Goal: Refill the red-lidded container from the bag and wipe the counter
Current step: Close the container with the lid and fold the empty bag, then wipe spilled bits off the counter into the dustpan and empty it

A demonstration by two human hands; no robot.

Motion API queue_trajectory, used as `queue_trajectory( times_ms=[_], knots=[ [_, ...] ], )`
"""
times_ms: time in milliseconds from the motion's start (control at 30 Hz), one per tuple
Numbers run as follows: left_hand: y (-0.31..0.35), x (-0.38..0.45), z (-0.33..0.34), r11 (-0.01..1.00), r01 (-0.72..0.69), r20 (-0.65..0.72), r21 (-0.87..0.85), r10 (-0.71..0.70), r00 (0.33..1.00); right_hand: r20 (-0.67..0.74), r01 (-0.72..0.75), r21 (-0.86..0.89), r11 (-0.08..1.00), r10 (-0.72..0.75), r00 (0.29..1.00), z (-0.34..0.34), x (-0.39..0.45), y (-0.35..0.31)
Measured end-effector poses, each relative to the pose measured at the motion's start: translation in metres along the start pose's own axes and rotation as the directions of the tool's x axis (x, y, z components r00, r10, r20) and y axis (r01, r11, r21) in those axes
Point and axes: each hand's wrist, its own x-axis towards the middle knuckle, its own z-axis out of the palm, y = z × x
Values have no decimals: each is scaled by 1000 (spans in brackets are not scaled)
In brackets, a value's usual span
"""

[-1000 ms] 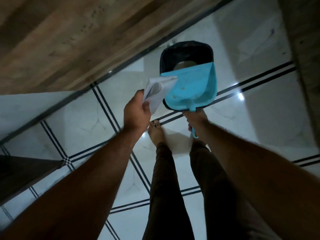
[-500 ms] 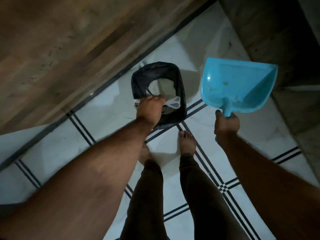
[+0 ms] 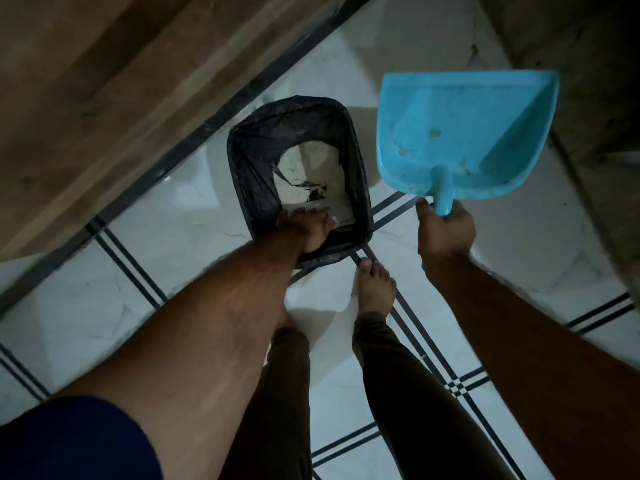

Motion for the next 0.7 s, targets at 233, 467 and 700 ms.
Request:
queue_trajectory(
  times_ms=[233,467,700],
  knots=[
    [-8,-2,-32,987,-19,-159,-162,-7,987,-20,-10,10,1000,10,1000,-2,-11,-10],
    [-4,-23,-69,988,-21,-253,-152,-18,967,21,-7,27,1000,7,1000,-11,-30,-22],
    [2,-137,-89,980,9,-169,-199,-43,985,60,-41,37,998,39,997,-60,-85,-55]
  ],
)
